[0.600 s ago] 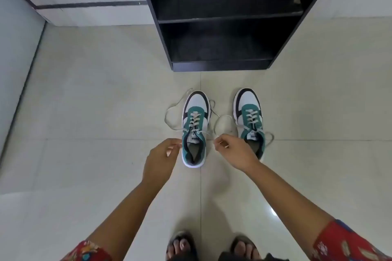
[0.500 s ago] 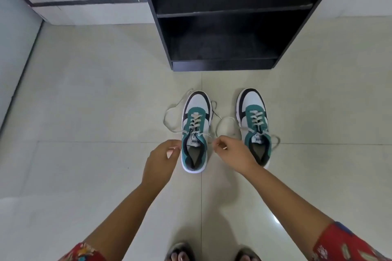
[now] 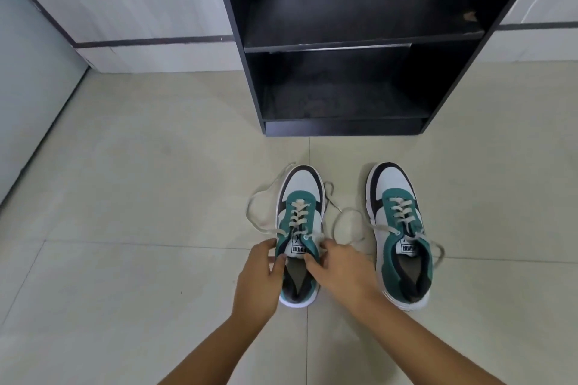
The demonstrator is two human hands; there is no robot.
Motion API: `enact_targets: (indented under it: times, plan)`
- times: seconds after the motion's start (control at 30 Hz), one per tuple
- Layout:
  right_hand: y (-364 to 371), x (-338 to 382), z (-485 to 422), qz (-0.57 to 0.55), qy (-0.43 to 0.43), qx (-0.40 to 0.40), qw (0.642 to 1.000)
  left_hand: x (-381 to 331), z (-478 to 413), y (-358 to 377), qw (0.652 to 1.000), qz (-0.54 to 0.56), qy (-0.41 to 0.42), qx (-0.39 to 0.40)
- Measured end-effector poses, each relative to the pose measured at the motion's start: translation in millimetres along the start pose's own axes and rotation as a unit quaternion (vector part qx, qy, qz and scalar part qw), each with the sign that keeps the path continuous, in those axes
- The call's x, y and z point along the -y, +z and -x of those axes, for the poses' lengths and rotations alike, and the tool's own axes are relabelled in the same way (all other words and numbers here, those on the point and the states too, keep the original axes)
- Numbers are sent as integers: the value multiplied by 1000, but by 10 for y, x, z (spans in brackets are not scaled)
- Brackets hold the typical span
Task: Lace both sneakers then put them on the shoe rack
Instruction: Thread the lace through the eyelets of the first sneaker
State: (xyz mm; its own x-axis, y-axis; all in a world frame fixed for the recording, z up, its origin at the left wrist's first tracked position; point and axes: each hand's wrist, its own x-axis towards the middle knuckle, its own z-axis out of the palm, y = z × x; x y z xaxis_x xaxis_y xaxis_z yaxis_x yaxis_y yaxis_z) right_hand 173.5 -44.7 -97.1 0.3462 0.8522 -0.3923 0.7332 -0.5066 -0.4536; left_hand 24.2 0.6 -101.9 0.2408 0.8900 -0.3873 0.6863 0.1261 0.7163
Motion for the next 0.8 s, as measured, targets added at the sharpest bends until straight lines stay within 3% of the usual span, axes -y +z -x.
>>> enact_targets:
  times: [0.27,0.37,0.43,0.5,0.6,0.7,0.8]
  plan:
    - [-72,-111,87,14,-5,11,1000,51,103,9,999,-7,26,-17]
    - [-394,-174,52,-19,-36,-60,997,13,11,-148,990,-34,125,-62]
    - [-562,-207,-28,-85,-59,-99,990,-18,-117,-235,976,-87,198,-35]
    - [-578,-178,-93,-120,-80,-67,987,-44,-227,-263,964,-139,228,1]
    - [-337,-80,-106,-85,-110,34,990,-72,-277,-244,966,-145,212,10]
    - [-221,-55,-84,-54,-107,12,993,-71,-290,-281,960,-176,218,8]
    - [-308,-107,-76,-96,-93,-4,991,-71,-287,-352,960,-182,214,7]
